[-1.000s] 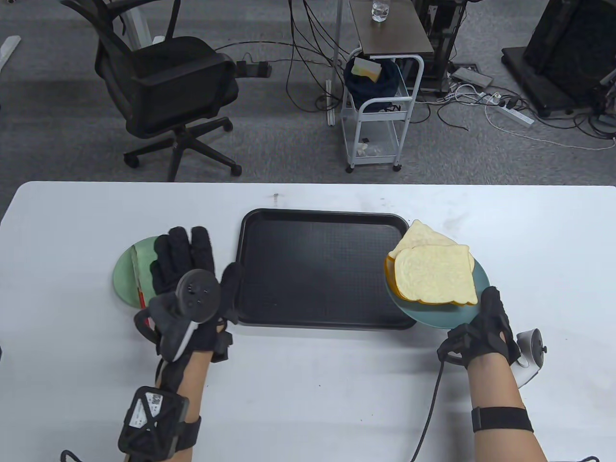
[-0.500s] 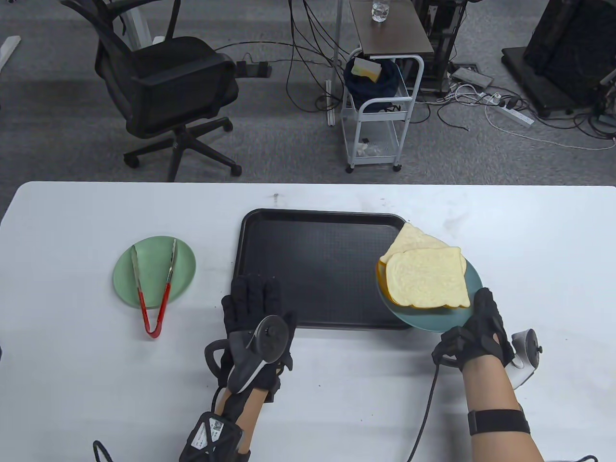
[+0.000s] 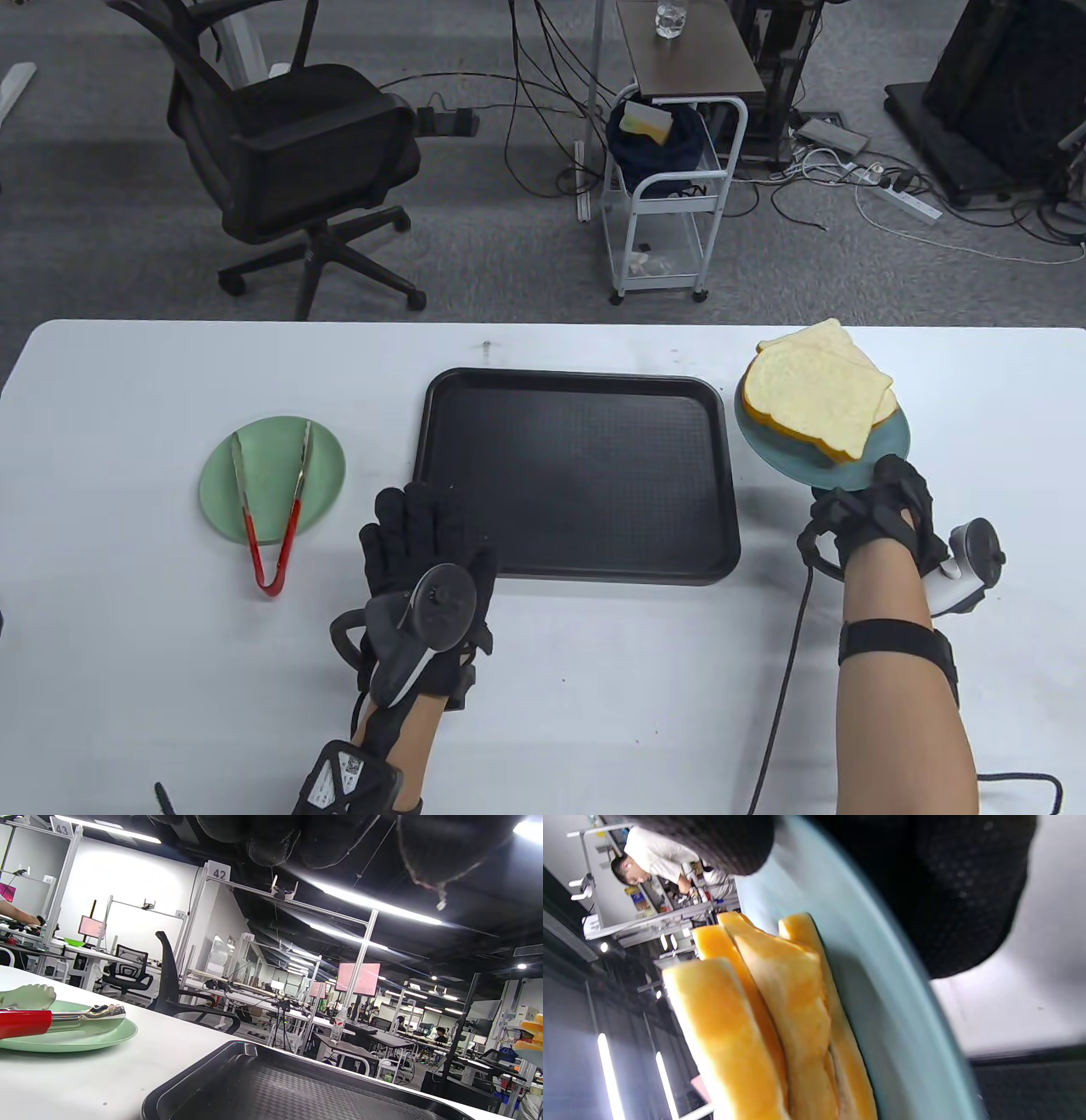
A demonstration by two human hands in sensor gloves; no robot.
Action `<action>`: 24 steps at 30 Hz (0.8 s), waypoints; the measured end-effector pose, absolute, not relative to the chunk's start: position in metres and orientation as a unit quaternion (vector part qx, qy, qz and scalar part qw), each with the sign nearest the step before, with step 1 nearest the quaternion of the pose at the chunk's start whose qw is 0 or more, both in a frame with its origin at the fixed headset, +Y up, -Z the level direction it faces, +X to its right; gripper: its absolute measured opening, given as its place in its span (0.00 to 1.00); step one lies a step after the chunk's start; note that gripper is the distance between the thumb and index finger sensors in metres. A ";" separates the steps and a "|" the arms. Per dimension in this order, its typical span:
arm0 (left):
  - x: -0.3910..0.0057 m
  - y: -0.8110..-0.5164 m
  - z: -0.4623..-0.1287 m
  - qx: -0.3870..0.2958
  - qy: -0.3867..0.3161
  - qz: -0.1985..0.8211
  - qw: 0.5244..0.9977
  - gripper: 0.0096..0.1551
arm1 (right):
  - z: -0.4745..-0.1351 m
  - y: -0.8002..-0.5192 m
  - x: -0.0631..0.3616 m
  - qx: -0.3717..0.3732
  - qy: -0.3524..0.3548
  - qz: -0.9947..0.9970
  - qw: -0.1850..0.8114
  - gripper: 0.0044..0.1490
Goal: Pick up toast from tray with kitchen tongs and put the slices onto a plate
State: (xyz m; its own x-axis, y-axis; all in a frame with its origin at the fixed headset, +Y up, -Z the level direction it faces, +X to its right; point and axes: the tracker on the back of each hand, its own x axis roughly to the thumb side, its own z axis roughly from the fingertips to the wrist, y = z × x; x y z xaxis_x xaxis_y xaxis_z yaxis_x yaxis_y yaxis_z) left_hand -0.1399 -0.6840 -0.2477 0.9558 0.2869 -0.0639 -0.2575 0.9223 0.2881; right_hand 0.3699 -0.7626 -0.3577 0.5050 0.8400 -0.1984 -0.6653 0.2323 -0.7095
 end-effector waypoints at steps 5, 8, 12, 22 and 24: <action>-0.142 -0.684 -0.248 0.138 0.054 0.150 0.978 0.43 | -0.366 -0.786 0.386 -0.426 -0.105 0.466 0.768 0.34; -0.144 -0.684 -0.248 0.133 0.056 0.160 0.976 0.43 | -0.367 -0.799 0.393 -0.450 -0.096 0.461 0.759 0.34; -0.145 -0.684 -0.249 0.134 0.057 0.158 0.977 0.43 | -0.370 -0.812 0.399 -0.468 -0.083 0.466 0.746 0.35; -0.144 -0.684 -0.249 0.126 0.057 0.161 0.977 0.43 | -0.369 -0.824 0.401 -0.464 -0.067 0.444 0.764 0.37; -0.143 -0.685 -0.249 0.124 0.055 0.163 0.977 0.43 | -0.366 -0.819 0.401 -0.448 -0.058 0.437 0.778 0.44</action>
State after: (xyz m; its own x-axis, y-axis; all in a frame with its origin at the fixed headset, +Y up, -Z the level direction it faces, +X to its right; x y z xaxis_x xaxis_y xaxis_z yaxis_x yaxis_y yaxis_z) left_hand -0.1432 -0.6848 -0.2489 0.9408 0.3323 -0.0669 -0.3052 0.9163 0.2594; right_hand 0.4010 -0.8193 -0.3659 0.6109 0.7322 -0.3011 -0.6277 0.2162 -0.7478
